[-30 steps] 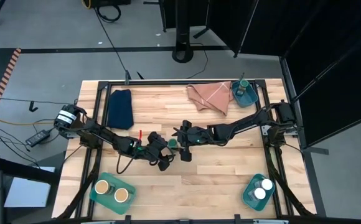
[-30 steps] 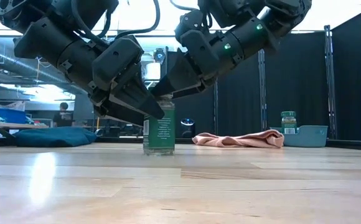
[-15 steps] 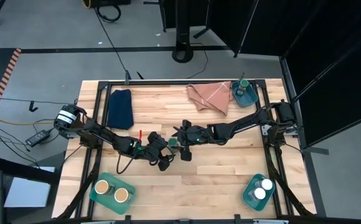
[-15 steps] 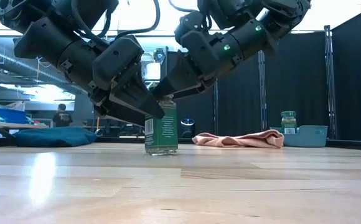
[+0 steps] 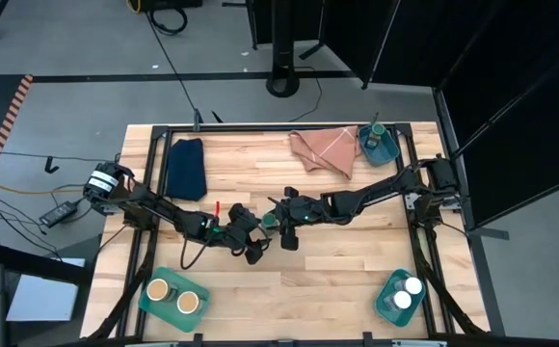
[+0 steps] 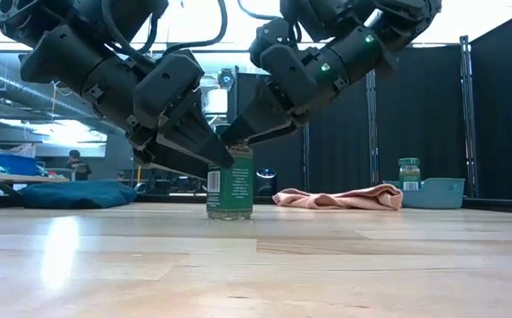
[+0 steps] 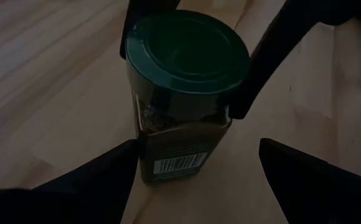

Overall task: Sort spices by type
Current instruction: Put the green seasoning bottle into the blue bin

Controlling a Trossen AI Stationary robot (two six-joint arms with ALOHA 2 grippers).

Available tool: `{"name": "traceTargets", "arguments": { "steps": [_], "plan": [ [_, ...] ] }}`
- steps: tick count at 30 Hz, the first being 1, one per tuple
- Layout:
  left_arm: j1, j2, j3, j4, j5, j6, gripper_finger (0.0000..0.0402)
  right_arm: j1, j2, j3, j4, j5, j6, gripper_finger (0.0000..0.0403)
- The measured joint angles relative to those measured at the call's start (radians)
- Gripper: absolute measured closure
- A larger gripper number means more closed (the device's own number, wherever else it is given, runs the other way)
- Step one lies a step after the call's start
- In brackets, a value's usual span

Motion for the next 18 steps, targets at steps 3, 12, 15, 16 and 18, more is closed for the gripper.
{"name": "traceTargets", "arguments": {
  "steps": [3,12,15,16,18],
  "plan": [
    [0.001,0.0,0.0,-0.001,-0.004,-0.003,0.0062,0.002,0.0,0.0,0.005,0.032,0.053,0.02],
    [0.002,0.0,0.0,0.0,-0.006,-0.023,0.0062,-0.013,-0.006,-0.002,0.007,0.019,0.136,0.02],
    [0.0,0.0,0.0,0.001,0.0,-0.032,0.0062,-0.014,-0.011,-0.003,0.014,0.002,0.142,0.02],
    [0.0,-0.001,0.0,0.001,0.006,-0.034,0.0062,-0.014,-0.013,-0.004,0.011,-0.003,0.142,0.02],
    [0.0,-0.001,0.0,-0.006,0.011,-0.034,0.0062,-0.014,-0.019,-0.004,0.006,-0.008,0.146,0.02]
  ]
}}
